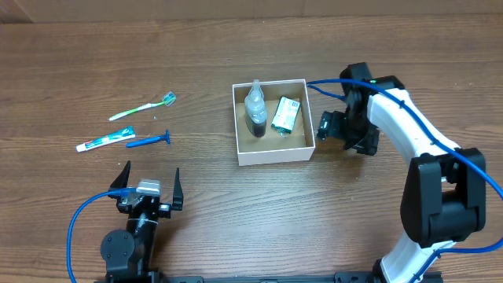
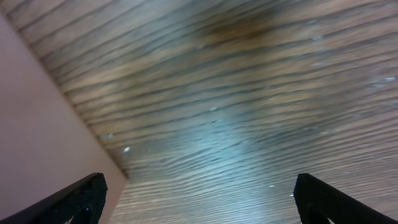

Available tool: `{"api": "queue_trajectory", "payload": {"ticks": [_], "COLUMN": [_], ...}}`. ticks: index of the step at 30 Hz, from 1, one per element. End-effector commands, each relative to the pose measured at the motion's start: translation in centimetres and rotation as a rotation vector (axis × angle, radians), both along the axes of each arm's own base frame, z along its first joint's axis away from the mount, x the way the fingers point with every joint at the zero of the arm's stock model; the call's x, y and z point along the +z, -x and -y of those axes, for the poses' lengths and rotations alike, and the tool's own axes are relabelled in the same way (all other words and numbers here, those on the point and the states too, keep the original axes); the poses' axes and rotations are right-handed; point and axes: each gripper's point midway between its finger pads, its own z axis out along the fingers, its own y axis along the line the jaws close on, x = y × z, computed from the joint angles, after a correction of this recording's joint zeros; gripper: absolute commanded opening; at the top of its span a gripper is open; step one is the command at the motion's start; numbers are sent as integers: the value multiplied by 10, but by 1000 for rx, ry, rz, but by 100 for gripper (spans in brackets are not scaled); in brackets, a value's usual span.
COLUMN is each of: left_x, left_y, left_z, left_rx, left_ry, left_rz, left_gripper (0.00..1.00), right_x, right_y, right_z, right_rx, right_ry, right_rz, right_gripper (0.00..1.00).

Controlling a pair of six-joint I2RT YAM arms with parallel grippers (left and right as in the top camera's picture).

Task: Pack container
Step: 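Withdraw the right gripper up and away from the box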

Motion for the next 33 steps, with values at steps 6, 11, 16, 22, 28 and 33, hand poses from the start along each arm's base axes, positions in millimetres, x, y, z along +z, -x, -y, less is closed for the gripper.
{"api": "queue_trajectory", "payload": {"ticks": [6, 11, 16, 22, 28, 33], "left_x": [1, 1, 1, 1, 1, 1], "left_y": [0, 0, 0, 0, 0, 0], "left_z": [-2, -2, -2, -2, -2, -2], "left_rx": [11, 11, 12, 12, 12, 12], "left_ry": [6, 6, 5, 5, 5, 5], "left_rz": [7, 7, 8, 8, 8, 8], "left_gripper": [100, 100, 100, 100, 100, 100], "right_x": [5, 23, 48, 58, 67, 68], "right_y": [2, -31, -73, -98, -108, -111], "right_z": [-44, -13, -9, -18, -38, -40], "right_rx": [74, 55, 224, 279, 351, 357], "right_ry": [-14, 3, -31, -58, -141, -148], "right_rz": [52, 141, 302, 423, 489, 505], "right_gripper": [100, 100, 100, 100, 99, 99]}}
